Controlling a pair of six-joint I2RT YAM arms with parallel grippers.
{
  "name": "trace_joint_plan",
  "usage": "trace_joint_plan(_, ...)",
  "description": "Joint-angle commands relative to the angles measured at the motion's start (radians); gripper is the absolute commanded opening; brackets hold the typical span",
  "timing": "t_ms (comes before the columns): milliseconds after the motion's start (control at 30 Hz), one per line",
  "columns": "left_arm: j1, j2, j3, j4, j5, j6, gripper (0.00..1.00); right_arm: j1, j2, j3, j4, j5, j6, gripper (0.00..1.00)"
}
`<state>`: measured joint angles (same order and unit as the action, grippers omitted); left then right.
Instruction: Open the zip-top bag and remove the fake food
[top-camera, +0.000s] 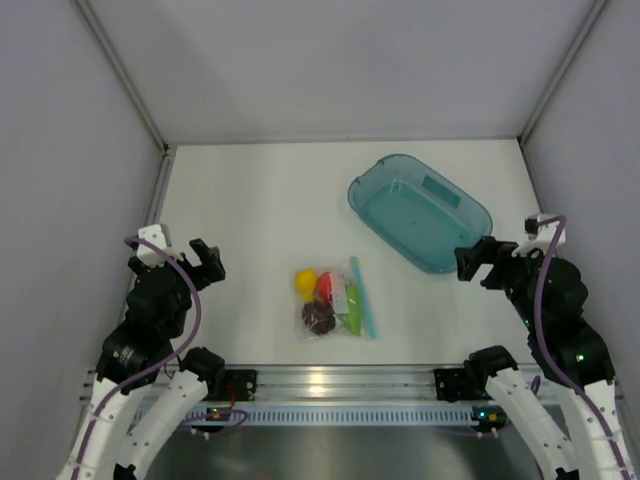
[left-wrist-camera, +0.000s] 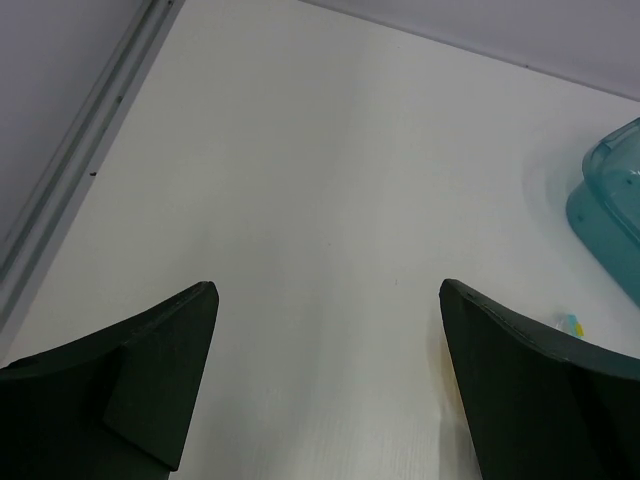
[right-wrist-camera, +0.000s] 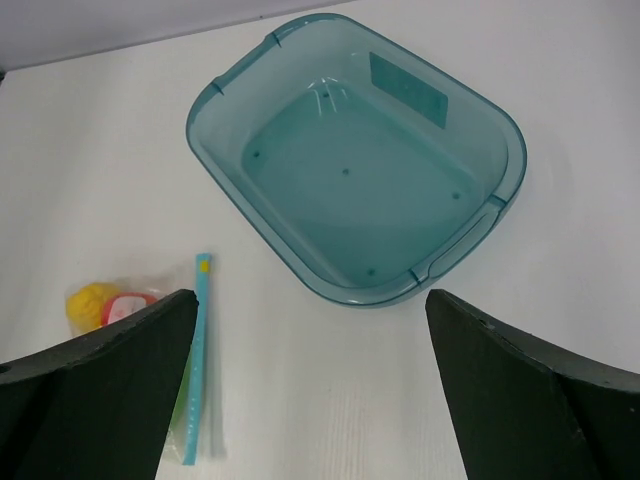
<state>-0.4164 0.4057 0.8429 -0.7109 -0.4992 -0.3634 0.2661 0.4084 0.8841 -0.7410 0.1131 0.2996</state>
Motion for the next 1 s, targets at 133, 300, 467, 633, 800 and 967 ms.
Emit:
trace_joint_plan(133,0.004,-0.004,0.012,0.045,-0.03,-0.003,0.99,-0.007,0.02,0.012,0.031,-0.041,0.003,0.99)
trace_joint_plan(300,0.004,0.028,0.024,0.047,-0.022,-0.023,0.99,-0.007,0.052,-0.022,0.094,-0.202,0.021,0.99)
trace_joint_plan(467,0.002,0.152,0.077,0.048,0.218,-0.002,0.99,-0.005,0.075,-0.039,0.126,-0.276,0.058,0.99)
trace_joint_plan(633,0.004,0.277,0.168,0.048,0.318,-0.016,0.99,-0.005,0.102,-0.221,0.354,-0.55,0.232,0.92)
trace_joint_plan(800,0.002,0.415,0.225,0.048,0.45,-0.025,0.99,0.069,0.174,-0.449,0.596,-0.516,0.415,0.76)
trace_joint_plan(967,0.002,0.443,0.216,0.047,0.435,-0.003,0.98,0.232,0.28,-0.611,0.884,-0.374,0.588,0.65)
